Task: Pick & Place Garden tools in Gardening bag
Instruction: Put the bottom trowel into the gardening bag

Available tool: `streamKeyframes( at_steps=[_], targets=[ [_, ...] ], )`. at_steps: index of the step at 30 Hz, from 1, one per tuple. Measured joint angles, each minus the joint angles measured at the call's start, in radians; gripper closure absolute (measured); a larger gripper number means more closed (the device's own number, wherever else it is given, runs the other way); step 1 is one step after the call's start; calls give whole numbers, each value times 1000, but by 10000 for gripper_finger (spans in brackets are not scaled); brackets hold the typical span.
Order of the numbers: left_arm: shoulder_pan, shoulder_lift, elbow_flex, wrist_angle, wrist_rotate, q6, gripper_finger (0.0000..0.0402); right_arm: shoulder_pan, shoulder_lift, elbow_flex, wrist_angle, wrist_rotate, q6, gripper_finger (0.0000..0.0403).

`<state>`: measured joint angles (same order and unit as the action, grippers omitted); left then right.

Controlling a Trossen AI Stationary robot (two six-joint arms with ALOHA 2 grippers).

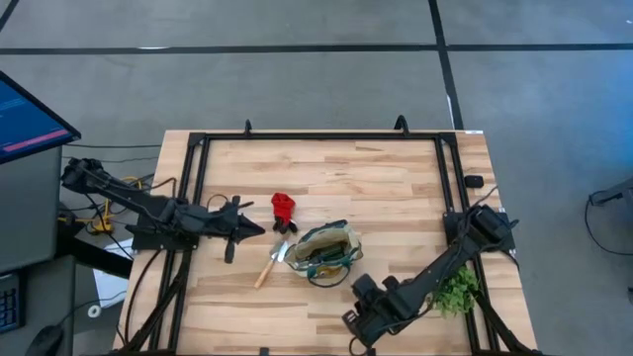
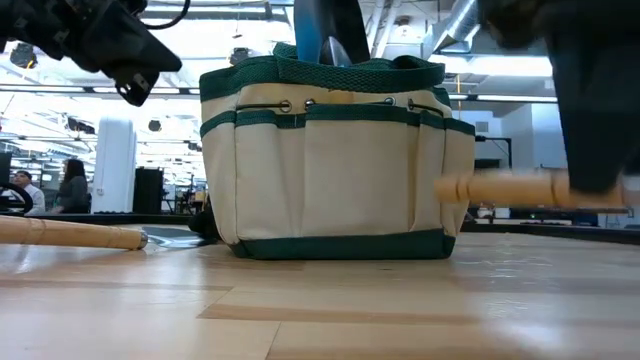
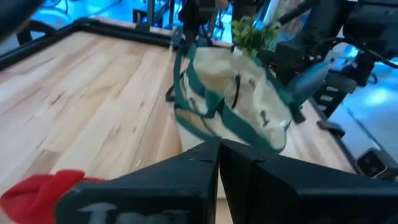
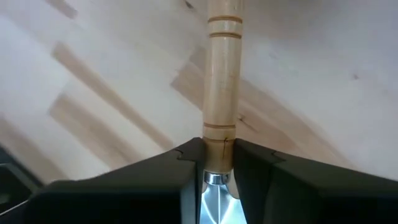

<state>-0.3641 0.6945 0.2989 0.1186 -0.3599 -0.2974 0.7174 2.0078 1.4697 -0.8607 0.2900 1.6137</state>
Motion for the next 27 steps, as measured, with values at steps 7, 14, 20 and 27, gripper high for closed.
streamKeyframes(
  at_steps=[7,14,20,27],
  targets=[
    [0,0,0,83,87,0,400,46,-2,151,-157,147,-1,352],
    [0,0,0,145,179,0,400,69,-4,269,-384,220,14,352],
    [-2,0,0,174,249,0,400,66,-4,288,-474,200,9,352],
    [-2,0,0,287,342,5,374,65,-4,288,-542,99,9,352]
  ],
)
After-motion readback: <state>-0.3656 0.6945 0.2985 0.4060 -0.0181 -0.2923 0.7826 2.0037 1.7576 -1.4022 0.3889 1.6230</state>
